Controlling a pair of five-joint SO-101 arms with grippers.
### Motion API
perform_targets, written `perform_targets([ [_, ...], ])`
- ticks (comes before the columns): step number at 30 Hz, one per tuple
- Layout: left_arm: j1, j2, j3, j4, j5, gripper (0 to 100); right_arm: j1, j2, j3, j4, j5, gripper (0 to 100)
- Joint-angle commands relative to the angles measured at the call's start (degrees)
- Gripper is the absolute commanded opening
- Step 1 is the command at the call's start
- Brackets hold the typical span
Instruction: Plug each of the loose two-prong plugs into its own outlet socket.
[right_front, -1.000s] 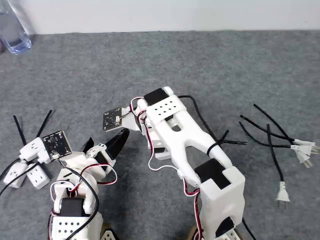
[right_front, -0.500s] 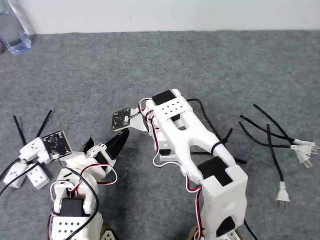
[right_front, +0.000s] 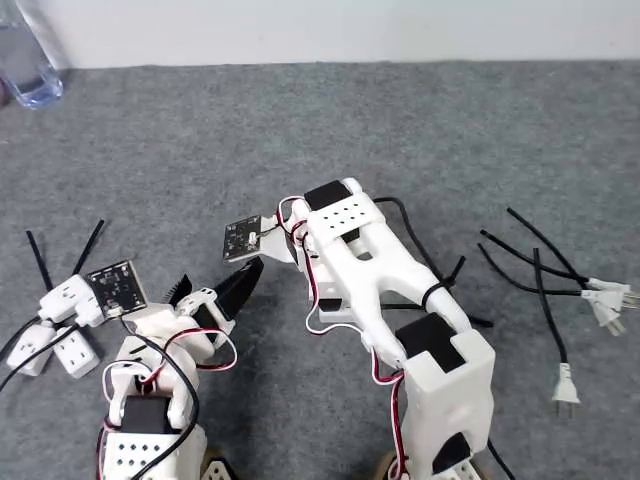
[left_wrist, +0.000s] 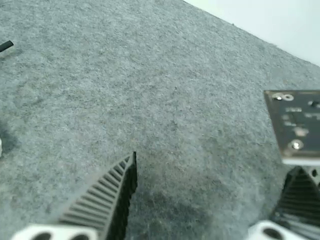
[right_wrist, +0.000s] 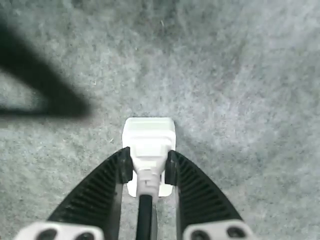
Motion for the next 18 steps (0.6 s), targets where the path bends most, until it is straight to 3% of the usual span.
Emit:
perform_targets([
  [1, 0.35, -0.26, -0.4, 0.18, -0.62, 42, -0.04, 4.88, 2.11, -1.54, -0.44, 1.2],
  [4, 0.18, -0.26, -0.4, 0.18, -0.62, 42, -0.31, 3.47, 0.62, 1.54, -0.44, 3.6],
  [11, -0.09, -0.26, -0.4, 0.18, -0.62, 42, -0.4, -4.62, -1.41, 7.69, -0.35, 26.9],
  [18, -0.09, -0.26, -0.4, 0.26, -0.62, 42, -1.45, -14.2, -1.41, 10.59, -0.53, 26.6],
])
